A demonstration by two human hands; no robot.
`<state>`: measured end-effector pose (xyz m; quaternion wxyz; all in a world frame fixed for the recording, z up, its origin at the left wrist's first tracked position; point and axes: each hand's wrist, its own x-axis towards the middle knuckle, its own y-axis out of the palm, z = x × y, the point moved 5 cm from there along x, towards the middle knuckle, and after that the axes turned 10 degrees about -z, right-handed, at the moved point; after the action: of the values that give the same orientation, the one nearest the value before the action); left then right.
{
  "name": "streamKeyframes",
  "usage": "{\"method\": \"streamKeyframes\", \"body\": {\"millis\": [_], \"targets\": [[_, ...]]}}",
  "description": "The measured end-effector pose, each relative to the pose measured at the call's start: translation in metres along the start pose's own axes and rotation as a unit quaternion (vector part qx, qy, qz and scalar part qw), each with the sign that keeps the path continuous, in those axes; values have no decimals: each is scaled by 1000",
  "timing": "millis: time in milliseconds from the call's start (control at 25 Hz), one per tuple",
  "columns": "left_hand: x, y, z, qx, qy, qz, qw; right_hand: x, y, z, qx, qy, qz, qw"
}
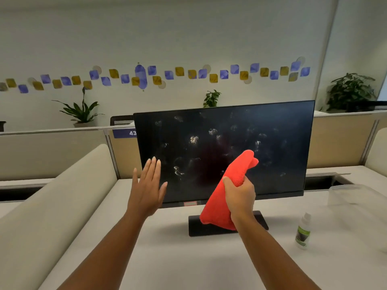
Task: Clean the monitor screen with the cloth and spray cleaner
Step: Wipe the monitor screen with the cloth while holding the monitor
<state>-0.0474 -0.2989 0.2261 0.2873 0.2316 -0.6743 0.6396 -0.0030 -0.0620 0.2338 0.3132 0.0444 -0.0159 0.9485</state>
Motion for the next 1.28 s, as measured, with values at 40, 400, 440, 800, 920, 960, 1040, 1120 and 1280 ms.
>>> {"method": "streamKeyframes", "body": {"millis": [40,400,440,800,920,960,1040,1120,1280], "targets": [[15,-8,6,-2,10,-26,1000,1,10,11,8,-24,-13,1000],[123,-39,55,0,51,-123,991,28,115,71,-37,-148,-46,987],[129,-38,57,-4,59,-125,990,28,128,68,-46,-162,-44,985],[141,-25,63,-91,65,-185,976,46,153,20,-296,-437,-127,839],[142,-25,63,-94,72,-198,973,58,161,20,-311,-483,-140,806],[143,-26,63,-97,74,-203,972,58,166,26,-306,-500,-149,796],[143,-27,63,-112,72,-209,969,55,179,43,-293,-528,-158,781],[143,-29,63,-131,72,-212,966,50,195,62,-284,-548,-161,770],[143,-33,68,-167,73,-215,959,34,219,78,-294,-599,-138,732]]}}
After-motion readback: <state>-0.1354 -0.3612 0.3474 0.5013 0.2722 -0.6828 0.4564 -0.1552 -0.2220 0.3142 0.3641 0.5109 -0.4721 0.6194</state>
